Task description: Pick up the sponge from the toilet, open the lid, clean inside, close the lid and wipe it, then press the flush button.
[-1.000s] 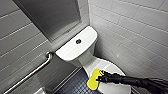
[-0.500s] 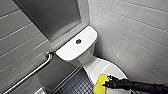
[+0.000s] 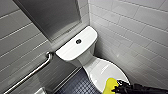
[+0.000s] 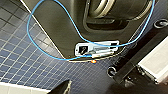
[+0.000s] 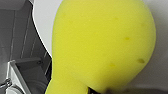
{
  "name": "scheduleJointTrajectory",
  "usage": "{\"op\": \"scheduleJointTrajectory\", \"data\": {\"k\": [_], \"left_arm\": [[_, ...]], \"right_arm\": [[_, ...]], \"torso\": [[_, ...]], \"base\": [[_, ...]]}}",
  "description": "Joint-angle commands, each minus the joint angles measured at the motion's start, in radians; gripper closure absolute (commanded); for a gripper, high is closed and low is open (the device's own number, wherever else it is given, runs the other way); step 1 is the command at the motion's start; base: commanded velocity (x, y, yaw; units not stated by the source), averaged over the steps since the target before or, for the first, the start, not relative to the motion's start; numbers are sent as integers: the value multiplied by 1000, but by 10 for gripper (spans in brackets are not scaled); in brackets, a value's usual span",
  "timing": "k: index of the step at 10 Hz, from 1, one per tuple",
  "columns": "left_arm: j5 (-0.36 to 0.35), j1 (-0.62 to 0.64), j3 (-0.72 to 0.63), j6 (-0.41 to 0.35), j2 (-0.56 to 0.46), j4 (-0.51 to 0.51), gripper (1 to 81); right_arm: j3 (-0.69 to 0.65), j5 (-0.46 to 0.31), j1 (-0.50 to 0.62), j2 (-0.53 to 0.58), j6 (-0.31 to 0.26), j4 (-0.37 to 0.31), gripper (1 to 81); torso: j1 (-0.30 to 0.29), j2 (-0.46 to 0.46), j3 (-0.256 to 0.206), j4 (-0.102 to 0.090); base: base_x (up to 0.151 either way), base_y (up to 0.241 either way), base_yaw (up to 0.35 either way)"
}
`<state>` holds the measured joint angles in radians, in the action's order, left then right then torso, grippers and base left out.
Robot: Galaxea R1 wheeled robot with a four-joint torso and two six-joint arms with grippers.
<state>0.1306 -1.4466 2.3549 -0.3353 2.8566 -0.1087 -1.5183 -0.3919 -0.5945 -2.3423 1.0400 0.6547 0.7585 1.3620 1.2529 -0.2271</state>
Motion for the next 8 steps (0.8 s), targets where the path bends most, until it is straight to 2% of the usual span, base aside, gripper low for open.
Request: {"op": "scheduleJointTrajectory", "data": {"k": [1,4,5,8], "left_arm": [[106,-42,-5,-1,-17,18,10],[104,-35,-3,1,-22,23,10],[77,-27,7,2,-20,14,10],[70,7,7,13,-17,-12,10]], "right_arm": [[136,-16,6,151,3,14,811],[166,10,-78,255,3,16,811],[164,8,-120,265,3,16,811],[141,8,-238,266,3,13,811]], "torso": [[0,0,0,0],[0,0,0,0],[0,0,0,0],[0,0,0,0]], "base": [[0,0,0],[0,0,0],[0,0,0],[0,0,0]]}}
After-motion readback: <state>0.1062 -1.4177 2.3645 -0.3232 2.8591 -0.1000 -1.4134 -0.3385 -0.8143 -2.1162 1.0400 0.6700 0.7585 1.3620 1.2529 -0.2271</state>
